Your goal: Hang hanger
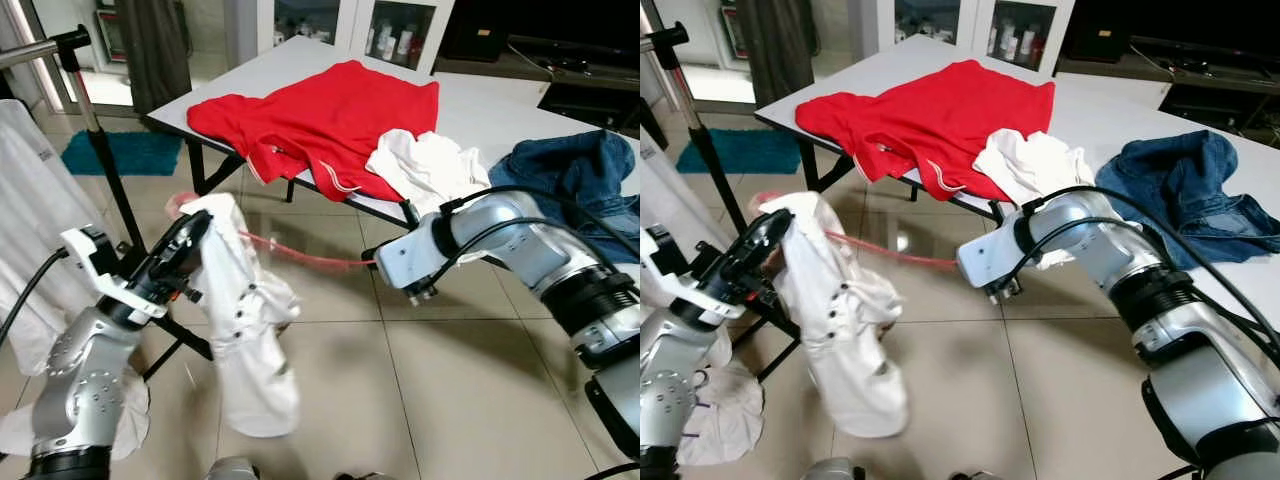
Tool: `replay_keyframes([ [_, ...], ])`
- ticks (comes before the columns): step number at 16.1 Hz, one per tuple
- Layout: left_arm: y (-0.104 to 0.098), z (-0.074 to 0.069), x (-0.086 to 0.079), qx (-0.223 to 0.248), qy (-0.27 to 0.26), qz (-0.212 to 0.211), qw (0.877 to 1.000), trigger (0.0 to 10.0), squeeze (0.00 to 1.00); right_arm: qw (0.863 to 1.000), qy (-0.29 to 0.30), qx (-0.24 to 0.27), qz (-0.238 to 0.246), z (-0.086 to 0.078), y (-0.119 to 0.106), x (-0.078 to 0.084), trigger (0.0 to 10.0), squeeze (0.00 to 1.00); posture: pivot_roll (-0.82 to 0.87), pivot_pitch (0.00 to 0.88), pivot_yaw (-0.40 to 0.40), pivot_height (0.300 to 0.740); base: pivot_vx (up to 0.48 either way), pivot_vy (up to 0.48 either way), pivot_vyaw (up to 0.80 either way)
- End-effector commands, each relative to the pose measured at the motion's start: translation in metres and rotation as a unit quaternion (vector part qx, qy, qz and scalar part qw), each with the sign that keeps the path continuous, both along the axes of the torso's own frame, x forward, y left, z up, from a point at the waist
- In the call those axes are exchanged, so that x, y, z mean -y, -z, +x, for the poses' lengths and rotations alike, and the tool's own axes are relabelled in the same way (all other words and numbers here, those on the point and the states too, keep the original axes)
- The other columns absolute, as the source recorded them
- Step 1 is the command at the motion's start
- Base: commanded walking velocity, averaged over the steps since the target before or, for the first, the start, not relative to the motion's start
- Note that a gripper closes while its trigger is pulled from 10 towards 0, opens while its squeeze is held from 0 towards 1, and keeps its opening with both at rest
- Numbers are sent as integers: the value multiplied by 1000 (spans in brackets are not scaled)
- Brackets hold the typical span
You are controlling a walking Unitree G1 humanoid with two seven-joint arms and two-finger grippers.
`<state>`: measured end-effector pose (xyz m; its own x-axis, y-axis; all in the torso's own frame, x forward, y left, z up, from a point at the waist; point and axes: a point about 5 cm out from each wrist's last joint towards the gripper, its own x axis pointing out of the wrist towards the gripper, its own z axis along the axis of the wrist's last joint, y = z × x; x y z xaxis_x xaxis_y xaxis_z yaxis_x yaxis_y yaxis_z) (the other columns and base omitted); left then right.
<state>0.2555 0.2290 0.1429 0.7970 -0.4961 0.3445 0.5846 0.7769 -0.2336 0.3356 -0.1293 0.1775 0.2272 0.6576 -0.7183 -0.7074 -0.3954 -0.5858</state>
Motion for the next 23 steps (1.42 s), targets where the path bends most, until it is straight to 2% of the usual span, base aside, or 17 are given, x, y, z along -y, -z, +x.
replay_keyframes([
  [1, -17, -3, -11, 36, -20, -5, 999, 0, 0, 999, 12, -34, 17, -2, -7, 19, 0, 0, 150, 4, -105, 740, 0, 0, 0],
  [2, -18, -3, -12, 37, -23, -5, 999, 0, 0, 997, 15, -56, 48, -3, -15, 21, 0, 0, 150, 4, -105, 740, 0, 0, 0],
  [6, -18, -4, -10, 37, -23, -3, 999, 0, 0, 995, 47, -56, 69, 6, -26, 34, 0, 0, 153, 2, -105, 740, 0, 0, 0],
  [7, -18, -4, -11, 37, -24, -3, 999, 0, 0, 995, 48, -60, 67, 6, -27, 37, 0, 0, 153, 2, -105, 740, 0, 0, 0],
  [10, -20, -5, -17, 37, -31, 4, 999, 0, 0, 993, 25, -114, 8, -9, -13, 53, 0, 0, 153, 1, -102, 740, 0, 0, 0],
  [11, -20, -5, -19, 36, -34, 7, 999, 0, 0, 992, 24, -121, 6, -10, -12, 55, 0, 0, 153, 1, -102, 740, 0, 0, 0],
  [14, -12, -7, -25, 17, -44, 34, 998, 0, 0, 984, 13, -156, 85, -11, -27, 51, 0, 0, 152, 2, -98, 740, 0, 0, 0],
  [16, -12, -8, -26, 18, -46, 33, 998, 0, 0, 979, 2, -176, 103, -14, -32, 52, 0, 0, 152, 2, -98, 740, 0, 0, 0],
  [18, -13, -8, -28, 21, -52, 32, 998, 0, 0, 975, 17, -193, 112, -13, -33, 62, 0, 0, 160, 0, -100, 740, 0, 0, 0],
  [20, -13, -9, -30, 24, -59, 34, 997, 0, 0, 960, 43, -207, 182, -4, -46, 66, 0, 0, 161, 0, -101, 740, 0, 0, 0],
  [23, -15, -9, -32, 29, -65, 36, 997, 0, 0, 952, 40, -218, 210, -4, -51, 64, 0, 0, 163, 0, -101, 740, 0, 0, 0],
])
